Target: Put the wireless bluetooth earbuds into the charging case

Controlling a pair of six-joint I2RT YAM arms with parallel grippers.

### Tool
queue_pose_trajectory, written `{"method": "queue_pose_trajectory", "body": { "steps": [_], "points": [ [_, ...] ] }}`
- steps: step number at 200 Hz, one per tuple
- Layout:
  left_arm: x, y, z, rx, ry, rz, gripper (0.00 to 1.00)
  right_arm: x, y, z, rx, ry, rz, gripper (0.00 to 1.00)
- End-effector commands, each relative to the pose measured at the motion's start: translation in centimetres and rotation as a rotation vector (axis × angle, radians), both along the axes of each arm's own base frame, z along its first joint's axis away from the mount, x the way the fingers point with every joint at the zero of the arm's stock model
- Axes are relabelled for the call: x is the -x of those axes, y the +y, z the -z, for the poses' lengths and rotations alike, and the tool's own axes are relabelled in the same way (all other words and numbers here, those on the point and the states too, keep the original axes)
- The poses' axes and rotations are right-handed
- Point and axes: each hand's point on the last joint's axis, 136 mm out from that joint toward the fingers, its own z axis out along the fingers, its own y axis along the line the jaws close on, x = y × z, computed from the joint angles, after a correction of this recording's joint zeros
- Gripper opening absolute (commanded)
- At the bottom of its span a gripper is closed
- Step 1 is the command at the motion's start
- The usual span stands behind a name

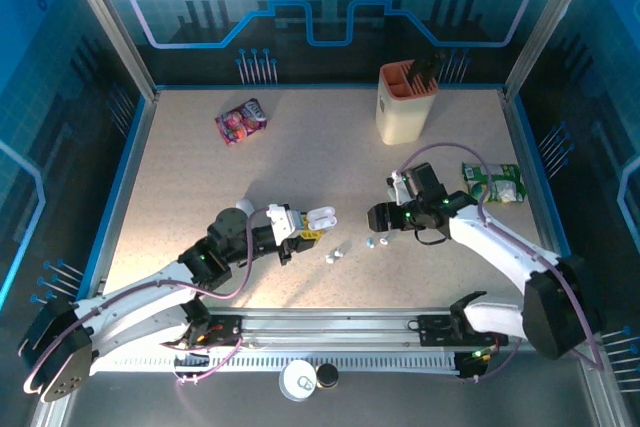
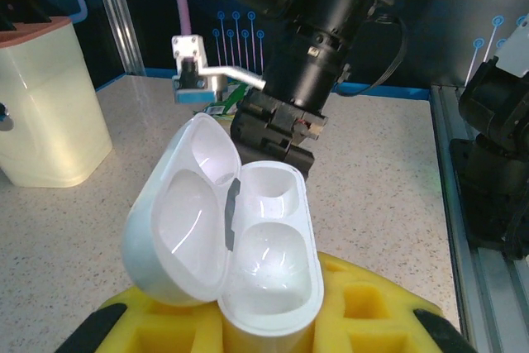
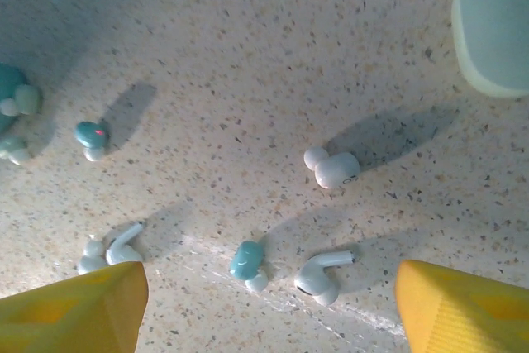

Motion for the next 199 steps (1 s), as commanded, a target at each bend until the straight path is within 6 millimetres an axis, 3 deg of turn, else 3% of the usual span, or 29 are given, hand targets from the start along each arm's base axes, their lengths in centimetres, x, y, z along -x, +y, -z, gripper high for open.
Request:
{"method": "queue_pose_trajectory", "body": {
  "steps": [1, 48, 93, 128, 199],
  "points": [
    [0.6, 0.0, 0.1, 0.012, 0.015, 0.021, 0.06, 0.3, 1.0, 0.9, -0.007, 0.073, -0.029, 0.78],
    [0.6, -0.1, 0.4, 0.005, 0.025, 0.028, 0.06, -0.4, 2.7, 3.5, -0.034, 0.133, -0.086, 0.78],
    [0.5, -0.4, 0.6, 0.000, 0.023, 0.031, 0.07, -0.5, 3.1, 5.4, -0.031, 0.186, -0.086, 0.76],
    [0.4, -0.3, 0.5, 0.001, 0.024, 0.028, 0.07, 0.6, 2.4, 6.4, -0.007, 0.229, -0.075, 0.76],
    [-0.4, -0.3, 0.5, 0.006, 0.014, -0.007, 0.05, 3.5, 1.6, 6.3, -0.049, 0.271, -0.024, 0.74]
  ]
}}
